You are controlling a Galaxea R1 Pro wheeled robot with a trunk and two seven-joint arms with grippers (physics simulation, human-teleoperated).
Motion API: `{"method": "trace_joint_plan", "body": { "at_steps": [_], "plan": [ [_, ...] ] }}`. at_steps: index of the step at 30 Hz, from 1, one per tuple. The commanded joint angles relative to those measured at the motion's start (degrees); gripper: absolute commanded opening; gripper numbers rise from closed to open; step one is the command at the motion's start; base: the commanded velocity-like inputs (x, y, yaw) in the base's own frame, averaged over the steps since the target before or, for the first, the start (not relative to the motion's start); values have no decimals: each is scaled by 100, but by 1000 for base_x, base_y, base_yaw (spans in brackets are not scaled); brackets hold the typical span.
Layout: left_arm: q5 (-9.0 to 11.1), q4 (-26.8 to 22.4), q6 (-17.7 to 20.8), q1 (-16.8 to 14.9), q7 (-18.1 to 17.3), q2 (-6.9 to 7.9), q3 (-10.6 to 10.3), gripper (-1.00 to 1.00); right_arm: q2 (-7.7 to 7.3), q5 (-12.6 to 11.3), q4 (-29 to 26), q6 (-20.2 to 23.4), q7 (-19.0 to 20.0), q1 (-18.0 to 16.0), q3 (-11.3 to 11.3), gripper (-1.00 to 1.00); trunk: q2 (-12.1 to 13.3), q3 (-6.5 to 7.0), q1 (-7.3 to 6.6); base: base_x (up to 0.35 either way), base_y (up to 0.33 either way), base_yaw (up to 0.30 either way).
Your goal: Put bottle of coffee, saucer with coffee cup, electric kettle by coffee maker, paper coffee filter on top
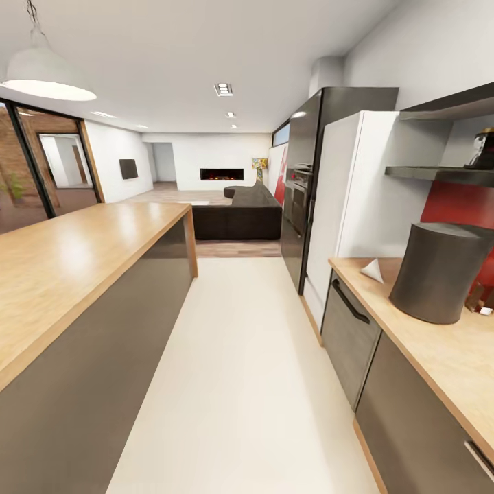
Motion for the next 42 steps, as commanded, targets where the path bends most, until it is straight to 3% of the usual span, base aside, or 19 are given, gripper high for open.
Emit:
{"method": "trace_joint_plan", "body": {
  "at_steps": [1, 13, 24, 42],
  "plan": [
    [58, 5, -16, 0, -8, 0, -6, 100, 1, 8, 5, -19, 2, -2, -15, 100, -3, -2, 5, 335, 0, 0],
    [58, 5, -16, -2, -8, 1, -6, 100, 0, 0, -7, -19, 11, -2, -15, 100, -3, -2, 5, 335, 0, -8],
    [58, 5, -16, -5, -8, 1, -6, 100, 0, 2, -3, -19, 8, -2, -15, 100, -3, -2, 5, 332, 101, -242],
    [58, 5, -16, 1, -8, 0, -6, 100, 1, 68, -16, -12, 1, -2, -22, 100, -3, -2, 5, 323, 77, -10]
  ]
}}
